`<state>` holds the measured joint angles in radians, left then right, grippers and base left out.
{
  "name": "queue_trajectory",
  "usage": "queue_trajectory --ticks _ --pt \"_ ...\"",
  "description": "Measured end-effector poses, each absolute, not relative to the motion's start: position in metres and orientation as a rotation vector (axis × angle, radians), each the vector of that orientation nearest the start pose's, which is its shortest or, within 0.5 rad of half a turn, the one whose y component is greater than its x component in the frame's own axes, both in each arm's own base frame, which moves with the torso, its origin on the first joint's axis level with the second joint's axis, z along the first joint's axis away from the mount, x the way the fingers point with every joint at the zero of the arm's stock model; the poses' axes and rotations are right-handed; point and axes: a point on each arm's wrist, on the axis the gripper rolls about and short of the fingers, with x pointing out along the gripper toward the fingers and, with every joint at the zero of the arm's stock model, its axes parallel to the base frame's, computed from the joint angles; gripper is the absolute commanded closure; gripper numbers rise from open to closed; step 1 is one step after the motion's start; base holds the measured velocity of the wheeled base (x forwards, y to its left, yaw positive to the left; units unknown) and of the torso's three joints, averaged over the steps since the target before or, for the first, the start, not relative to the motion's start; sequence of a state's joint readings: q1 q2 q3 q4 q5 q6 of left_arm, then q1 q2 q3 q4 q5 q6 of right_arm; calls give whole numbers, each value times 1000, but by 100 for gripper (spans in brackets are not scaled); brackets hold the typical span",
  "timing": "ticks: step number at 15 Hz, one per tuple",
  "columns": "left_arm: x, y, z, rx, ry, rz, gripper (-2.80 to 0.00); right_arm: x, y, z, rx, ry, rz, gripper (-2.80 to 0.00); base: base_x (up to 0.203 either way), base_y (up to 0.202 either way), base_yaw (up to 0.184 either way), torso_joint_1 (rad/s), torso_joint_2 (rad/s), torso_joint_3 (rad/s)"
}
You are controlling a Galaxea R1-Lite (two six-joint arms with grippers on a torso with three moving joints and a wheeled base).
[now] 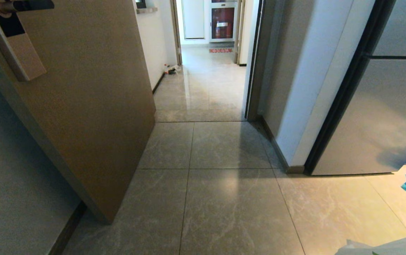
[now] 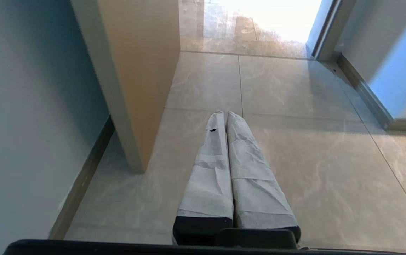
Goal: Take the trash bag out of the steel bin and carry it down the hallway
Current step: Put the trash bag at the door
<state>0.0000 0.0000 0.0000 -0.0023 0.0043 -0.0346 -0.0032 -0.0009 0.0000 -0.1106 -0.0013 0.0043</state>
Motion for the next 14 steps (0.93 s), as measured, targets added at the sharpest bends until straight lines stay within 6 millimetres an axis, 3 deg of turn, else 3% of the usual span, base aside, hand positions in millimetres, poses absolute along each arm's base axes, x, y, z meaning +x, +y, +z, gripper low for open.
queue_trajectory --ticks 14 --pt "-23 0 76 -35 -2 4 0 -24 0 87 5 -112 -5 0 192 0 1 3 2 2"
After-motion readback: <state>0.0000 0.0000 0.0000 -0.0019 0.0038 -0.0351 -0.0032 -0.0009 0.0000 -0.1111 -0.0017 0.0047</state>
